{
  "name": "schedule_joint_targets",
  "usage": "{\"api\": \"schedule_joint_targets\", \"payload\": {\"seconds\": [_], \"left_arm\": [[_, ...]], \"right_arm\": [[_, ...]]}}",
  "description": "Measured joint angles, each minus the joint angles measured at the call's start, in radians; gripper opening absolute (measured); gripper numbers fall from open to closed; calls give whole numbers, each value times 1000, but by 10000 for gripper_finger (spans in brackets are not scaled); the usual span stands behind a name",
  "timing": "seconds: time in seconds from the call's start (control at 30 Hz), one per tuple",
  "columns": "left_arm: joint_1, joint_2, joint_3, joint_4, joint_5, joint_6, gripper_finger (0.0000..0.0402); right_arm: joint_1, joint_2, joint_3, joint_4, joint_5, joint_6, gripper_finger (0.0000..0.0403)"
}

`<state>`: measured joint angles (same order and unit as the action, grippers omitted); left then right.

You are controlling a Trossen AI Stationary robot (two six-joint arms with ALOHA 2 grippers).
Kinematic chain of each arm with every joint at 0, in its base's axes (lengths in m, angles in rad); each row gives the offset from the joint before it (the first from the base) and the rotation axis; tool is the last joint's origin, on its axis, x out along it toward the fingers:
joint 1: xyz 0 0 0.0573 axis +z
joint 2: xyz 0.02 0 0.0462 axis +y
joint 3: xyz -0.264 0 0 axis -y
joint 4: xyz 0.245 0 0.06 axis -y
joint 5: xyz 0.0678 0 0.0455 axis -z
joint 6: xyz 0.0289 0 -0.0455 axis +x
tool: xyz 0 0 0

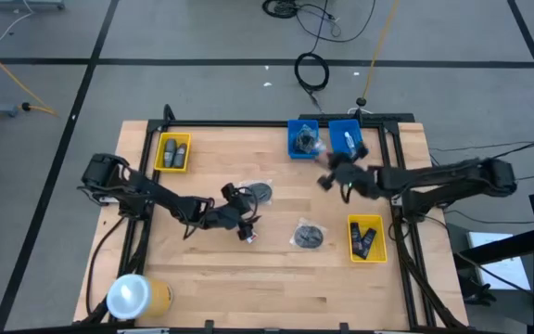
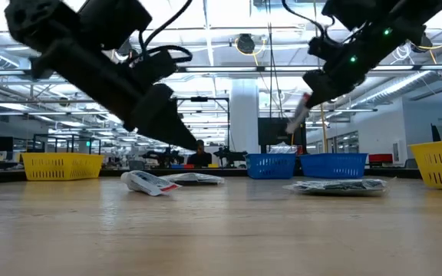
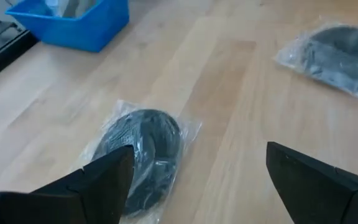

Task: Pick & Place Travel size toiletries
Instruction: Put the white toothpaste into the right blue bin

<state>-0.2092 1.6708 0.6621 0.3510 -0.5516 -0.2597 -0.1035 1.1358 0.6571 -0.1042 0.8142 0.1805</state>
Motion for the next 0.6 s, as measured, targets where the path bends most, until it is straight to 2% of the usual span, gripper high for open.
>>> {"api": "schedule_joint_targets", "payload": {"seconds": [0.13,0.33,0.47,0.6], "left_arm": [[-12,90,-27,132,-26,-16,358],[-16,178,-28,231,-12,-11,358],[-16,177,-28,248,5,-4,358],[-17,177,-28,250,6,3,358]], "right_arm": [[-186,-35,0,-49,-21,17,0],[-445,43,-1,-26,-176,34,0],[-536,127,0,23,-243,28,0],[-567,201,0,99,-268,11,1]]}}
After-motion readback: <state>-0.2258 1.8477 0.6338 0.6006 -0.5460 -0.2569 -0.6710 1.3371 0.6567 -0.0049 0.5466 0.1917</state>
